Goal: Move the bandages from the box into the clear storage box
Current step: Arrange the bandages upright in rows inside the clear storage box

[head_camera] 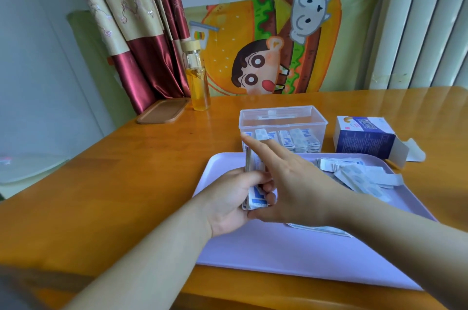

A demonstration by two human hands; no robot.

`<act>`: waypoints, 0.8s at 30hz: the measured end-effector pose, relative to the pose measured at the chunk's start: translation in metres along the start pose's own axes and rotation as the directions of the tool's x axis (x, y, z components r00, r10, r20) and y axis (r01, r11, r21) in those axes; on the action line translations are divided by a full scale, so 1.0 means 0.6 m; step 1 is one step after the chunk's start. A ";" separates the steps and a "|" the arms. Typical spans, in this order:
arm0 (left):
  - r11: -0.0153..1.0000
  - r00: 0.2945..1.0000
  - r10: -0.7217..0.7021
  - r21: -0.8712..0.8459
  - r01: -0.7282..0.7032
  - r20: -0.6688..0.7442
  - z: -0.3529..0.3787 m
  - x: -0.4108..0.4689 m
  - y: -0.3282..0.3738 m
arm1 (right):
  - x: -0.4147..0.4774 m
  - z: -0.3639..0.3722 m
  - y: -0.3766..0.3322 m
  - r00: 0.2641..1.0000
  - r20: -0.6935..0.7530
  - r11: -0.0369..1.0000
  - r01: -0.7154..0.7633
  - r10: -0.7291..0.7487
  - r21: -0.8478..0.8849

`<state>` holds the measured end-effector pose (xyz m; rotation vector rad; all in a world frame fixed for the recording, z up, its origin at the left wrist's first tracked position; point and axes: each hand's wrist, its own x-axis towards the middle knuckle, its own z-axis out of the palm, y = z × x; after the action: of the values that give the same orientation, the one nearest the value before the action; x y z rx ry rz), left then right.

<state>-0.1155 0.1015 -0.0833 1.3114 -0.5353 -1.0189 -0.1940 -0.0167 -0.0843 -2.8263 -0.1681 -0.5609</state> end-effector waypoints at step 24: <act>0.752 0.934 0.355 0.607 -0.256 -0.047 -0.019 0.044 0.025 | 0.057 -0.075 0.057 0.946 -0.142 0.853 -0.190 0.291 0.486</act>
<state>-0.0889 0.0845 -0.0773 1.7662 -0.9659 -0.4636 -0.1732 -0.0597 -0.0383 -2.2557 0.0867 -0.6555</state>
